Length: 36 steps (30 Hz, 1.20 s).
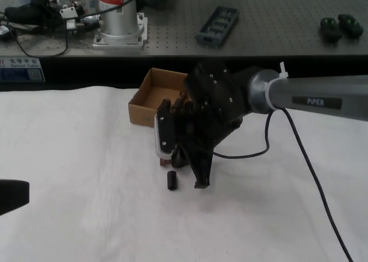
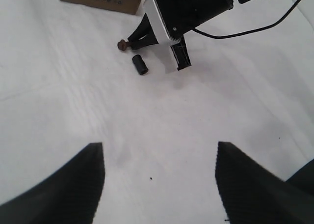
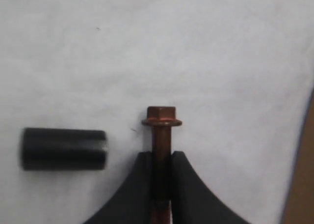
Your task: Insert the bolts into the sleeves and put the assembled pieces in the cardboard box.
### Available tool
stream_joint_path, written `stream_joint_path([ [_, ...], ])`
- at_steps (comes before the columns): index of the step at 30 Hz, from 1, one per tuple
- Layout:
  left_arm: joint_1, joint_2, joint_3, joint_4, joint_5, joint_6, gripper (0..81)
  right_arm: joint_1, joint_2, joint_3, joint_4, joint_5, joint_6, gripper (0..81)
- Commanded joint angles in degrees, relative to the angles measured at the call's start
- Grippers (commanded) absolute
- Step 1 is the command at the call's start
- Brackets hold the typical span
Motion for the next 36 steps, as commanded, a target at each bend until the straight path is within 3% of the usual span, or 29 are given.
stream_joint_path([
  [1, -0.23, -0.09, -0.06, -0.35, -0.31, -1.56, 47.3, 0.45, -5.58, -0.26, 2.89, -0.64, 6.5, 2.9],
  [7, -0.23, -0.09, -0.06, -0.35, -0.31, -6.07, 47.3, 0.45, -14.67, -0.26, 12.97, -0.65, 21.06, 2.9],
  [12, -0.44, 0.59, -0.06, -0.46, -0.31, -8.45, 46.9, 0.33, -21.66, 1.42, 22.26, -0.54, 25.67, 2.9],
  [17, -3.34, 4.24, -0.06, -2.55, -0.67, -10.34, 39.0, 0.06, -28.83, 6.39, 28.09, -0.54, 30.41, 2.9],
  [20, -7.54, 7.67, -0.06, -7.11, -2.98, -13.31, 37.7, 0.12, -33.71, 11.54, 28.24, -0.54, 31.95, 2.9],
  [29, -24.93, 25.28, -0.06, -28.01, -20.17, -30.48, 37.7, -0.36, -50.45, 24.67, 28.67, 2.13, 39.38, 2.9],
  [36, -32.57, 44.15, -5.05, -38.51, -28.93, -37.21, 37.7, -0.36, -61.69, 30.05, 29.58, 2.13, 44.08, 2.9],
])
